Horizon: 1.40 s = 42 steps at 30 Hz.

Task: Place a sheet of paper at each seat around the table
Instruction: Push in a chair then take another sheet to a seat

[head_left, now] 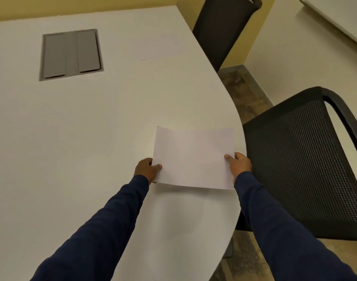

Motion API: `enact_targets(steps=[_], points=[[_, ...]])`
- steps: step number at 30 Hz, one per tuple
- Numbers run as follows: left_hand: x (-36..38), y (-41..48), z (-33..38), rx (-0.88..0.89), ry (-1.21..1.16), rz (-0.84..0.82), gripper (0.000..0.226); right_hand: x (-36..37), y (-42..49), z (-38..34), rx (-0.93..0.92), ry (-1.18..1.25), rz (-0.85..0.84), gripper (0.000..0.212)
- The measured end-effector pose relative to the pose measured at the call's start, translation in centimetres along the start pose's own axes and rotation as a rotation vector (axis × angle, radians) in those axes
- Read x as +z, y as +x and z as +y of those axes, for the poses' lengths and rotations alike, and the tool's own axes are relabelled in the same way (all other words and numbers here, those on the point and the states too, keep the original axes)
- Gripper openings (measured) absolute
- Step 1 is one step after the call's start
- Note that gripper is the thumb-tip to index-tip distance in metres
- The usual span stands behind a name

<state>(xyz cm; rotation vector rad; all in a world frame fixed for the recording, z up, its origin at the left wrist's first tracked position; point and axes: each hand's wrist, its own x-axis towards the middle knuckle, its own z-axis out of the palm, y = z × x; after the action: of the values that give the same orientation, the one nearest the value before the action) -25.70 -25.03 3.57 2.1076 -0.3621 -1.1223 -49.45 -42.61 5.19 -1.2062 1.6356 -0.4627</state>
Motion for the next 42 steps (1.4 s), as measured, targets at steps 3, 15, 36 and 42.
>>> enact_targets(steps=[3,15,36,42], points=[[1.8,1.8,0.3,-0.033,0.126,0.024,0.021,0.2,2.5,0.9,0.059,-0.041,-0.001,0.012],[5.6,3.8,-2.8,0.238,1.08,-0.013,0.1,2.2,4.9,2.3,0.036,-0.191,0.021,0.029],[6.1,4.4,-2.7,0.195,1.113,-0.068,0.1,4.6,1.2,7.6,-0.429,-1.111,-0.214,0.081],[4.4,3.3,-3.1,0.237,1.001,0.01,0.097,4.2,-0.3,6.7,-0.459,-1.072,-0.201,0.083]])
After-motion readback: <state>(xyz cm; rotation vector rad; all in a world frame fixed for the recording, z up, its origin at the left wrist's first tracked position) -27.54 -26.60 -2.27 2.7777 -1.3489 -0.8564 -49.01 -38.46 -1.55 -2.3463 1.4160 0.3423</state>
